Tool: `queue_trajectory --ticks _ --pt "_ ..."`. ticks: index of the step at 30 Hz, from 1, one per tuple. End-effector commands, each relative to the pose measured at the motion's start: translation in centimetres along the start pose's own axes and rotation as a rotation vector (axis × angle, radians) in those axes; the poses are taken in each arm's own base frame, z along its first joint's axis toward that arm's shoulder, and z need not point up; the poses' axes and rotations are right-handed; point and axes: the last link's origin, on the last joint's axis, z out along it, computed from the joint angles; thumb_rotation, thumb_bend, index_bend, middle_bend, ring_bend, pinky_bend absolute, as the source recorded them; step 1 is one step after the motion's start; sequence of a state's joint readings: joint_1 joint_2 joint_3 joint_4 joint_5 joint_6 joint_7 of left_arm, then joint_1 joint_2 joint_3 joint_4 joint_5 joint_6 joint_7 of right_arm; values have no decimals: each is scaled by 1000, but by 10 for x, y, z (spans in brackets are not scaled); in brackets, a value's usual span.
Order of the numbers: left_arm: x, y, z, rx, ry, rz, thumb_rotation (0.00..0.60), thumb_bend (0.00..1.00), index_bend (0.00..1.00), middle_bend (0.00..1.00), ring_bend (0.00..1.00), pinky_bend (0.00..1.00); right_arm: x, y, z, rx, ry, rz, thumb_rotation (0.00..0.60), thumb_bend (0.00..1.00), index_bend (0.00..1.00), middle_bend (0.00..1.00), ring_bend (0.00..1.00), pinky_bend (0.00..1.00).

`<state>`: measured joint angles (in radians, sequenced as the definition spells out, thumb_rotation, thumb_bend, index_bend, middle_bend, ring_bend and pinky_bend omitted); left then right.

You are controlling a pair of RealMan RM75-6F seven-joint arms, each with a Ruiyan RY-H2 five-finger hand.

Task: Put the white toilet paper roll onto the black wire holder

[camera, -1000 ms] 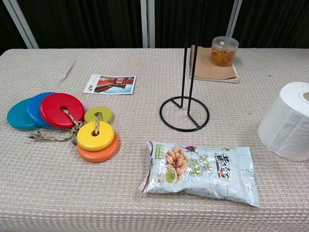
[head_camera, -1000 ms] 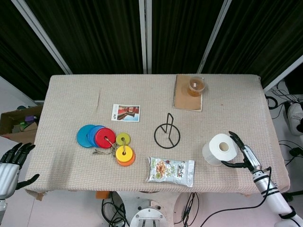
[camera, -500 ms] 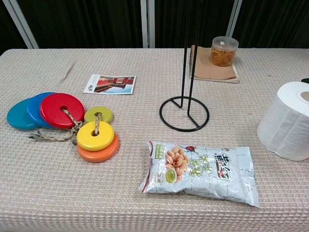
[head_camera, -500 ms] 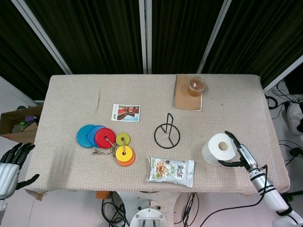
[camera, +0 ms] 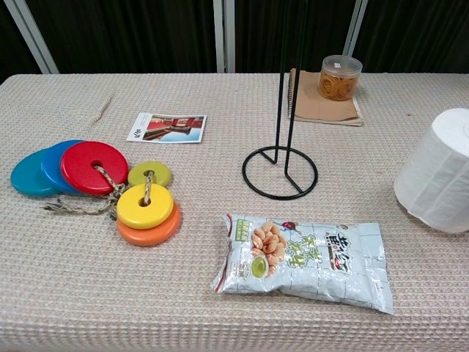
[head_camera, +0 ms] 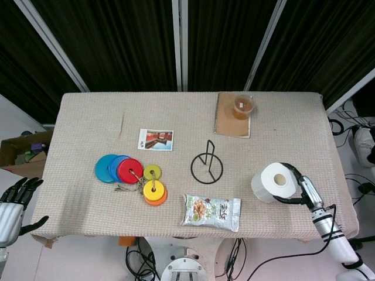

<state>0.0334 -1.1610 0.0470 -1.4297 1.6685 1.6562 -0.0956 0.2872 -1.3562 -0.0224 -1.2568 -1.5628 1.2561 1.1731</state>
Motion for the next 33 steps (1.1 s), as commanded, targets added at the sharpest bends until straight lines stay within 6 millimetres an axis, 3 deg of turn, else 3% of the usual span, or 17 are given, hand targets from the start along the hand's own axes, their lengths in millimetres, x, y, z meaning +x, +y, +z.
queue_trajectory --ticks 1,10,17,23,33 --pt "0 0 0 -1 -1 0 600 60 141 147 101 209 15 -34 -2 151 87 42 600 146 475 522 472 519" --pt "-1 0 0 -2 -1 -2 600 60 141 150 101 209 29 -138 13 449 163 96 600 122 476 522 472 519" --pt "1 1 2 -4 1 3 600 59 141 150 101 209 4 -200 35 516 87 98 600 121 476 522 472 519" --pt "1 1 3 -2 -4 2 600 59 141 149 101 209 -28 -227 54 482 -5 79 600 120 476 522 471 519" --pt "1 -1 4 2 -6 0 600 59 141 150 101 209 -58 -239 72 411 -69 30 600 118 479 521 469 518"
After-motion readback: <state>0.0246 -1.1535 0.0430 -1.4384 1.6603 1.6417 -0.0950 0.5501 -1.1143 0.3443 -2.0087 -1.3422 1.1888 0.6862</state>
